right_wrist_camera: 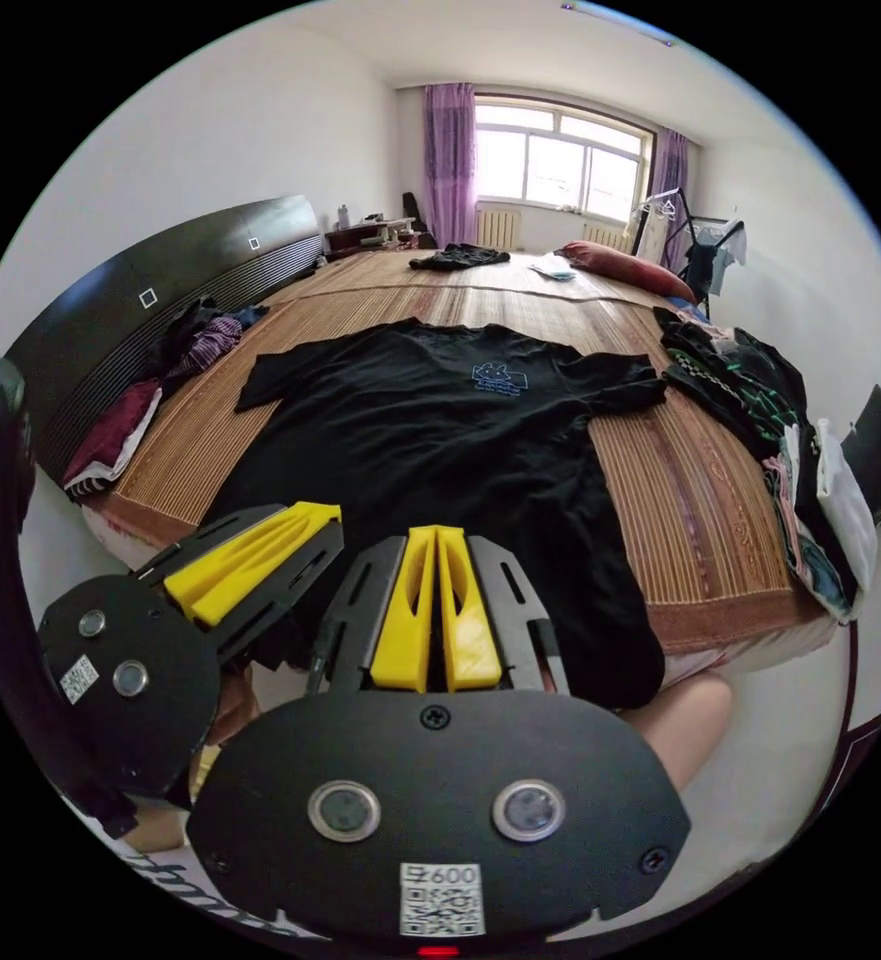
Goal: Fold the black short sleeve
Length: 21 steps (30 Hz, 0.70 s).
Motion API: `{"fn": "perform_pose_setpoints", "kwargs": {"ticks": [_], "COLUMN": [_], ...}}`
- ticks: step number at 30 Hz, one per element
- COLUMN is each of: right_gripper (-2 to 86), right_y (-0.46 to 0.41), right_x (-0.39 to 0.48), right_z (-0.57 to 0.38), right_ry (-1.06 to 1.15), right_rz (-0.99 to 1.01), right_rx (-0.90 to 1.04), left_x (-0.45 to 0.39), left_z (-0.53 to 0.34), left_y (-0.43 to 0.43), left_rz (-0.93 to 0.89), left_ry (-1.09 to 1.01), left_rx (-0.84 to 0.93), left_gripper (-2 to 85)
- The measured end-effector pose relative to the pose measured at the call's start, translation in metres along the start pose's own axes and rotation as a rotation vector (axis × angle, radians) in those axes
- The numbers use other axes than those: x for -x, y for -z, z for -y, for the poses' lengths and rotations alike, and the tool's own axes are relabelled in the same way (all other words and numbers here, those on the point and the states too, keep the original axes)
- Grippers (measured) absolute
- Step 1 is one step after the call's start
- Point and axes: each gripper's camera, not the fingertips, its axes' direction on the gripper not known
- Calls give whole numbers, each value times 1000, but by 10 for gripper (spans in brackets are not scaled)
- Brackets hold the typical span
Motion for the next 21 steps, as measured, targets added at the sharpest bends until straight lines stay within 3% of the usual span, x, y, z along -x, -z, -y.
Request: {"fn": "perform_pose_setpoints", "kwargs": {"ticks": [4, 9, 15, 17, 21], "right_gripper": [-8, -8, -8, -8, -8], "right_y": [0, 13, 29, 32, 37], "right_x": [-14, -38, -53, -55, -71], "right_z": [14, 25, 31, 32, 47], "right_ry": [-47, -106, -34, 85, 67], "right_rz": [-134, 13, -80, -52, -15], "right_rx": [55, 62, 5, -12, 0], "left_x": [-3, 11, 30, 24, 28], "left_z": [20, 35, 49, 57, 72], "left_y": [7, 23, 50, 58, 73], "left_rz": [23, -7, -16, -79, -122], "left_ry": [4, 57, -14, -183, -146], "left_rx": [92, 116, 54, 79, 70], "left_gripper": [11, 9, 8, 8, 8]}}
